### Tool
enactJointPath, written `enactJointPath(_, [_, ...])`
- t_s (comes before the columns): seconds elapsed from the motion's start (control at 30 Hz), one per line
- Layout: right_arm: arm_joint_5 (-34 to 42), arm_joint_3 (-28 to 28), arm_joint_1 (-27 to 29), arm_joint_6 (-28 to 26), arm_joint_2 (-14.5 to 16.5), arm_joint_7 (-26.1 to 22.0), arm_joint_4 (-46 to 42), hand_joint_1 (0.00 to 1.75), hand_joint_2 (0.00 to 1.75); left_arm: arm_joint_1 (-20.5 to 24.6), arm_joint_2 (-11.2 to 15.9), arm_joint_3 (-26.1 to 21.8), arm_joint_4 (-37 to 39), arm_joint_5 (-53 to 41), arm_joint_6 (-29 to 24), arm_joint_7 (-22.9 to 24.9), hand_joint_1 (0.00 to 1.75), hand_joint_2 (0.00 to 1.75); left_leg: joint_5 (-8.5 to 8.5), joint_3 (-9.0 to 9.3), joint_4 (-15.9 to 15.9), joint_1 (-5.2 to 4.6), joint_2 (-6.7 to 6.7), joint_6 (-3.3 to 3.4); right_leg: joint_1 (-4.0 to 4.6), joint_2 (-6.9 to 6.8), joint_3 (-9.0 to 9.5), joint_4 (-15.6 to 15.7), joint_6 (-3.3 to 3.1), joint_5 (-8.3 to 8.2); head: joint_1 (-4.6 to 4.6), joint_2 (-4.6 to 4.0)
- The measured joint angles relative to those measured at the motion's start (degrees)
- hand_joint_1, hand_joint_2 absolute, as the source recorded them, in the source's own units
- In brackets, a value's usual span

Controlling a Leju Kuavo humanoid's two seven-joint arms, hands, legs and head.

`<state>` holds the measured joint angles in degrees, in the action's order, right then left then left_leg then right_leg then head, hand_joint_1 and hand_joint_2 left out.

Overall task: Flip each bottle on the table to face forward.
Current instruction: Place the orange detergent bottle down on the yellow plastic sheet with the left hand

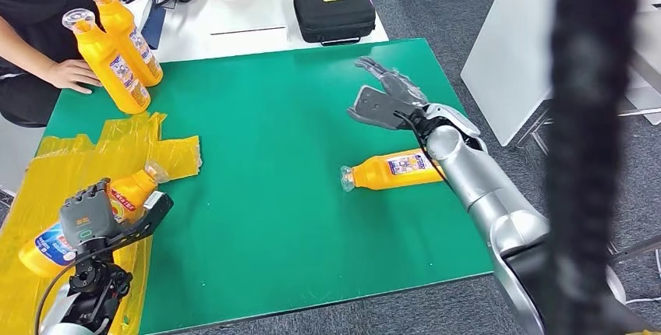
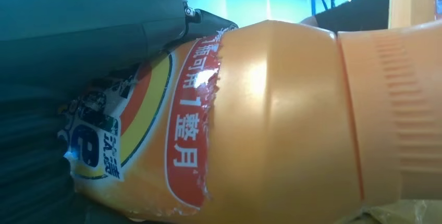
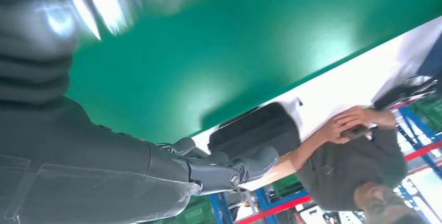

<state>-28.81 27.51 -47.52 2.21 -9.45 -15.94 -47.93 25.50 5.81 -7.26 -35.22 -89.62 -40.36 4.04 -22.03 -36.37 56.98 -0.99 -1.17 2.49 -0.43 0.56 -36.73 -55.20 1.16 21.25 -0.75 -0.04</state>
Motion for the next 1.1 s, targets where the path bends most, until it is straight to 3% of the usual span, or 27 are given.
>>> enactJointPath(0.07, [-0.5,-0.5,0.0,0.4,-0.8,0.0,0.0,0.00,1.75,1.4,0.1,0.6,2.8,0.4,0.7,-1.0,0.12,0.87,0.00,0.08,0.0,-0.02,-0.02,0.02,-0.01,-0.03,0.08,0.0,0.01,0.01,-0.01,0.00])
enactJointPath(0.1, [-0.9,-0.7,0.0,0.7,-1.2,0.1,0.0,0.00,1.75,2.1,0.1,0.9,4.1,0.5,1.6,-1.8,0.00,0.44,0.00,0.14,0.0,-0.03,-0.08,0.04,-0.02,-0.10,0.15,0.0,0.02,0.03,-0.03,0.00])
enactJointPath(0.13, [-1.4,-0.8,0.0,1.1,-1.5,0.2,0.0,0.00,1.75,2.9,0.1,1.3,5.3,0.6,3.1,-2.6,0.00,0.00,0.01,0.22,0.0,-0.03,-0.18,0.06,-0.02,-0.21,0.25,0.0,0.03,0.06,-0.03,0.00])
enactJointPath(0.27, [-4.7,-0.8,-0.1,2.0,-2.6,1.5,0.3,0.00,1.75,5.2,0.1,4.6,8.8,1.8,7.7,-6.3,0.00,0.00,0.03,0.58,-0.1,-0.03,-0.65,0.05,-0.01,-0.64,0.70,0.0,0.13,0.18,-0.06,0.00])
enactJointPath(0.4, [-8.7,-0.5,-1.1,4.9,-4.0,3.5,1.7,0.00,1.75,5.4,-0.4,5.9,10.5,5.5,7.1,-12.2,0.00,0.00,0.23,0.62,-0.1,-0.04,-0.71,0.12,-0.03,-0.66,0.78,0.0,0.12,0.08,-0.02,0.00])
enactJointPath(0.5, [-10.3,0.1,-2.4,7.6,-5.1,4.0,3.9,0.00,1.75,5.1,-1.0,6.0,11.0,7.9,6.5,-15.7,0.00,0.00,0.30,0.61,-0.1,-0.15,-0.70,0.20,-0.14,-0.65,0.77,0.0,0.17,-0.02,-0.01,0.00])
enactJointPath(0.67, [-10.9,0.9,-3.4,8.6,-6.0,4.1,6.2,0.00,1.75,5.0,-1.2,6.2,11.4,9.0,6.4,-17.3,0.00,0.00,0.33,0.58,-0.1,-0.24,-0.70,0.27,-0.21,-0.66,0.76,0.0,0.24,-0.05,-0.03,0.00])
enactJointPath(0.87, [-13.7,3.8,-5.4,13.2,-6.9,4.3,10.4,0.00,1.75,5.0,-1.5,5.0,11.4,17.9,8.9,-29.0,0.00,0.00,0.34,0.59,0.0,-0.24,-0.72,0.29,-0.21,-0.68,0.76,0.0,0.25,-0.04,-0.03,0.00])
enactJointPath(1.1, [-14.2,8.4,-6.1,19.0,-10.3,4.4,13.5,0.00,1.75,5.2,-2.1,3.7,10.8,26.3,12.1,-34.4,0.00,0.00,0.35,0.58,0.0,-0.27,-0.71,0.33,-0.23,-0.67,0.76,0.0,0.27,-0.06,-0.03,0.00])
